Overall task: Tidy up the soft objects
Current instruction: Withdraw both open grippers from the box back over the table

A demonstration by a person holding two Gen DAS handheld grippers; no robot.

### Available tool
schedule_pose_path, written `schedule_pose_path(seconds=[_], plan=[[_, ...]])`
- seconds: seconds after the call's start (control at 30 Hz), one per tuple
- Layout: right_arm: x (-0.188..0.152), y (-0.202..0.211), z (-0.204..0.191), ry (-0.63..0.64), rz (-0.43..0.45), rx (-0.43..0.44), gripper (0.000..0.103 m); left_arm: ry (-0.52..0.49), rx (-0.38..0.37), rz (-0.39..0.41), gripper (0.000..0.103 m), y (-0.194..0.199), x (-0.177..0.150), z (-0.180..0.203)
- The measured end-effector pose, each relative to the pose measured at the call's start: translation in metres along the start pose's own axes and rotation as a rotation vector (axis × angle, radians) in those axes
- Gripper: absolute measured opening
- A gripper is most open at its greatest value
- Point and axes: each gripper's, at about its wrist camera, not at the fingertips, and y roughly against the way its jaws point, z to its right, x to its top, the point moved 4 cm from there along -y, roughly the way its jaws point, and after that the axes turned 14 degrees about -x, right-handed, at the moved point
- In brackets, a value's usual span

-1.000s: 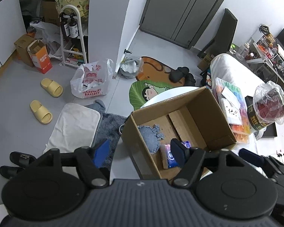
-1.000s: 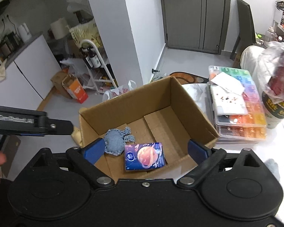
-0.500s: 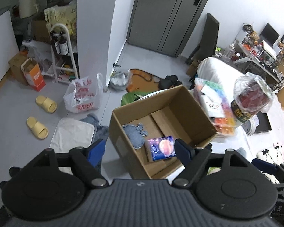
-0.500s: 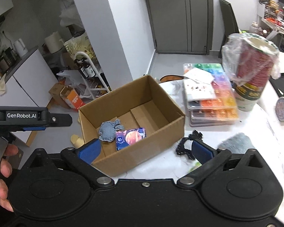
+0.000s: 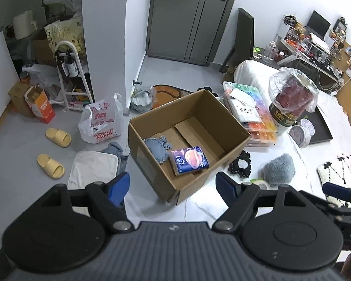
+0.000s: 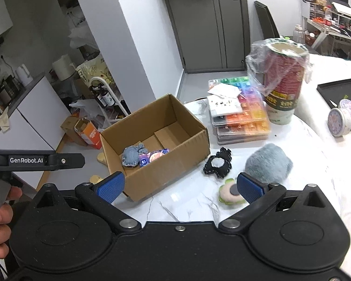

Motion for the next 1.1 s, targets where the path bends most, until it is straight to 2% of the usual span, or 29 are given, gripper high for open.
schedule_pose_path(seconds=[0.17, 0.6, 1.1], plan=[[-0.01, 0.017, 0.014, -0.034, 0.021, -0.002, 0.103, -0.025, 0.013, 0.02, 0.08, 0.011, -0.014, 0.01], [-0.037, 0.055, 0.045, -0.068, 0.063, -0.037, 0.103, -0.065, -0.022, 0.053, 0.082, 0.035, -0.044, 0.035], [-0.072, 0.094, 0.05, -0.085, 0.11, -0.069, 0.103, -0.106, -0.051, 0.086, 0.083, 0.058, -0.083, 0.053]])
